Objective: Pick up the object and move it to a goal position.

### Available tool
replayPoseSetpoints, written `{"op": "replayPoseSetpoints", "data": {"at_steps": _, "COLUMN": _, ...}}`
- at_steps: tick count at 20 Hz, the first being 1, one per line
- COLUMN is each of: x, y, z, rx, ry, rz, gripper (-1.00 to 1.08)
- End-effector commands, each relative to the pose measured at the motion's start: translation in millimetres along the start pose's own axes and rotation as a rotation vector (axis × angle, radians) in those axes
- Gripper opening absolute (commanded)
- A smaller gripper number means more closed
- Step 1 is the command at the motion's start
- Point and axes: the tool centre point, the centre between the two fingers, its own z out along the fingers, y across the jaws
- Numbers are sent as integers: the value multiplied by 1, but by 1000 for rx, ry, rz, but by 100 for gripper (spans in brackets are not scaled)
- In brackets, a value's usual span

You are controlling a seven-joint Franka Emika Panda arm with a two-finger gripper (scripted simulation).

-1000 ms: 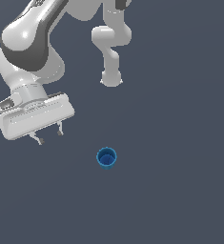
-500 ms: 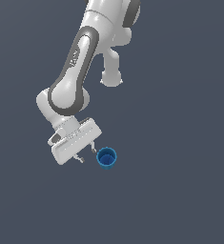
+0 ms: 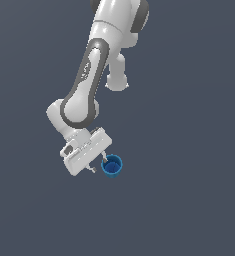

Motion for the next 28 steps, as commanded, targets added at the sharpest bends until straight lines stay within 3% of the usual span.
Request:
{"op": "replayPoseSetpoints", "data": {"at_steps": 1, "x": -3, "y": -1, "z": 2, "rx": 2, "ry": -2, "rz": -3, "gripper": 28}}
{"op": "replayPoseSetpoints", "data": {"at_steps": 19, "x": -10, "y": -4, "z": 33, "rx": 6, "ry": -7, "rz": -10, "gripper": 28}}
{"op": "replayPoseSetpoints", "data": {"at_steps": 20, "x": -10, "y": -4, "z": 33, "rx": 6, "ry": -7, "rz": -10, "gripper": -100}}
{"op": "replayPoseSetpoints", "data": {"at_steps": 28, "x": -10, "y": -4, "z": 33, "rx": 6, "ry": -7, "rz": -10, "gripper": -100}}
